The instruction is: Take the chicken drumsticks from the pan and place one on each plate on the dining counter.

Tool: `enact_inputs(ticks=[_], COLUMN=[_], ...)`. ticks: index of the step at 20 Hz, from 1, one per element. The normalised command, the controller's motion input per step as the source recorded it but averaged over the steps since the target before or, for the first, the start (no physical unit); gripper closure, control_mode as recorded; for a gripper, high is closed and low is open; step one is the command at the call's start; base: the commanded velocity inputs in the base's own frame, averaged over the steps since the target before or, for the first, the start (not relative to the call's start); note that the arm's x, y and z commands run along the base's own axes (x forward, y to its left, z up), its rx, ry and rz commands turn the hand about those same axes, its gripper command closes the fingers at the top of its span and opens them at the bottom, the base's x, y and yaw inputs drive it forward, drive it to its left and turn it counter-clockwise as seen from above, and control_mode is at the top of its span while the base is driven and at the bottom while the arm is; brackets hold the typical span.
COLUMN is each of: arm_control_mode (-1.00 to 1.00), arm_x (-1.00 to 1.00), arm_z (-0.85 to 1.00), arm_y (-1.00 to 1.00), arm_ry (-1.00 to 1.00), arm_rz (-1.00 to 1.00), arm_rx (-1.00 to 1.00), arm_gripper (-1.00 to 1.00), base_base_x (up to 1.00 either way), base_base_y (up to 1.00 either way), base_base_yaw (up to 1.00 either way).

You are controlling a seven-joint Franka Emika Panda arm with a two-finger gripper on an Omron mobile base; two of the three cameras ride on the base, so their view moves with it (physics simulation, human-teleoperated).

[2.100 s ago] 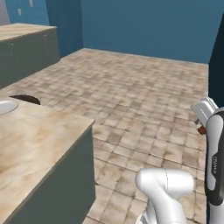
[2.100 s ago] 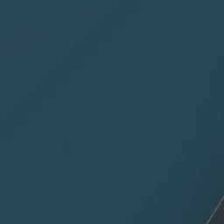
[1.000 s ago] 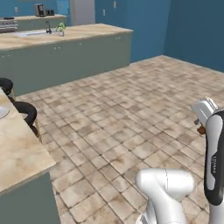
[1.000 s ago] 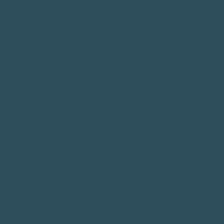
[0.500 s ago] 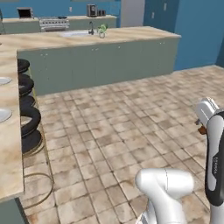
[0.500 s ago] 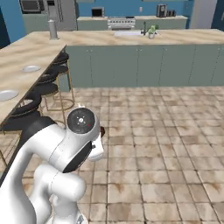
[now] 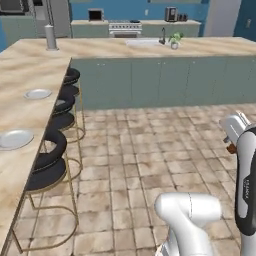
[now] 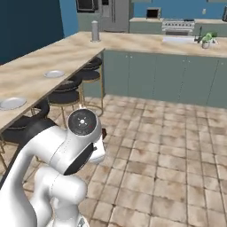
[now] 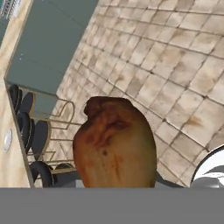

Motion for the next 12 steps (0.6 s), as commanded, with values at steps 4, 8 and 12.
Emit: enact_inputs(ticks=[4, 8, 12], arm_control_mode=[1.0, 1.0, 1.0], arm_x=[0.0, 0.0, 0.0], arm_z=[0.0, 0.0, 0.0], arm_y=[0.0, 0.0, 0.0], arm_ry=[0.0, 0.0, 0.0], arm_rz=[0.0, 0.0, 0.0], arm_rx=[0.0, 0.0, 0.0], arm_gripper=[1.0, 1.0, 1.0], base_base_x=[1.0, 0.95, 0.81], base_base_y=[-0.47, -0.56, -0.64], base_base_yaw=[0.48, 0.49, 0.5])
